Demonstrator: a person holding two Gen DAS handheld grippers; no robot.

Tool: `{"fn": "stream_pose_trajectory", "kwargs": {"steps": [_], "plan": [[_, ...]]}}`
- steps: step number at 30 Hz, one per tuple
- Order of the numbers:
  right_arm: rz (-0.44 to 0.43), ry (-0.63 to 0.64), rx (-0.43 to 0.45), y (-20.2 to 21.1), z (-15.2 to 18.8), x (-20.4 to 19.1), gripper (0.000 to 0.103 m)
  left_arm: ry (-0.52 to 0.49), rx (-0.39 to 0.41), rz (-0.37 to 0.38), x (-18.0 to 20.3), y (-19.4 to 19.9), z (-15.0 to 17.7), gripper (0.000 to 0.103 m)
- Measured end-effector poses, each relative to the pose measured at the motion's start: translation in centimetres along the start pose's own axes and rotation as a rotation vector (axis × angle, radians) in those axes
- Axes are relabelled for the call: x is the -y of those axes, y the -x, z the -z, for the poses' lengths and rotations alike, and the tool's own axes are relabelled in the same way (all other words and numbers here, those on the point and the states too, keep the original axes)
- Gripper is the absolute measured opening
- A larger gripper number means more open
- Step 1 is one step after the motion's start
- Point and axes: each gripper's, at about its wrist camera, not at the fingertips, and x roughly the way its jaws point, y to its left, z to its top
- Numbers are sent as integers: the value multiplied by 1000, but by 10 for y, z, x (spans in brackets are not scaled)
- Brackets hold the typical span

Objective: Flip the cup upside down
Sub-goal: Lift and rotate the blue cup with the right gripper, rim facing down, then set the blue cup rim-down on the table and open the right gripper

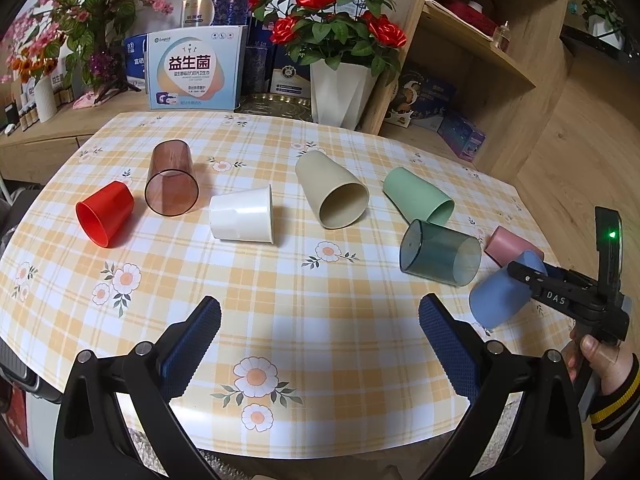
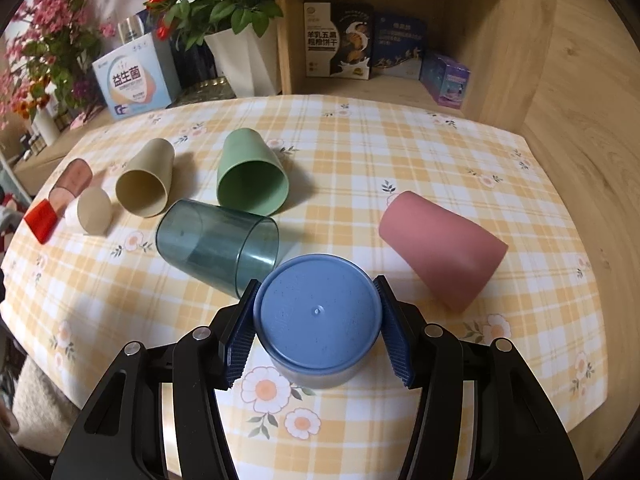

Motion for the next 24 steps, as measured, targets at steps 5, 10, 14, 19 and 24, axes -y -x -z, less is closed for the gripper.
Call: {"fn": "stream_pose_trajectory", "kwargs": {"steps": [5, 10, 14, 19, 24], "plan": [[-1, -5, -4, -3, 0, -2, 54, 5, -2, 1, -2, -1, 0, 97], [8, -14, -27, -5, -3, -3, 55, 0, 7, -3, -1, 2, -2, 97], [3, -28, -21, 4, -7, -2, 58, -30, 38, -13, 3, 12, -9, 97], [-36, -45, 26, 35, -11, -3, 64, -85, 102, -27, 8, 37, -24, 97], [-72, -53, 108, 81, -13, -9, 81, -131, 202, -37, 13, 75, -41, 97]]}}
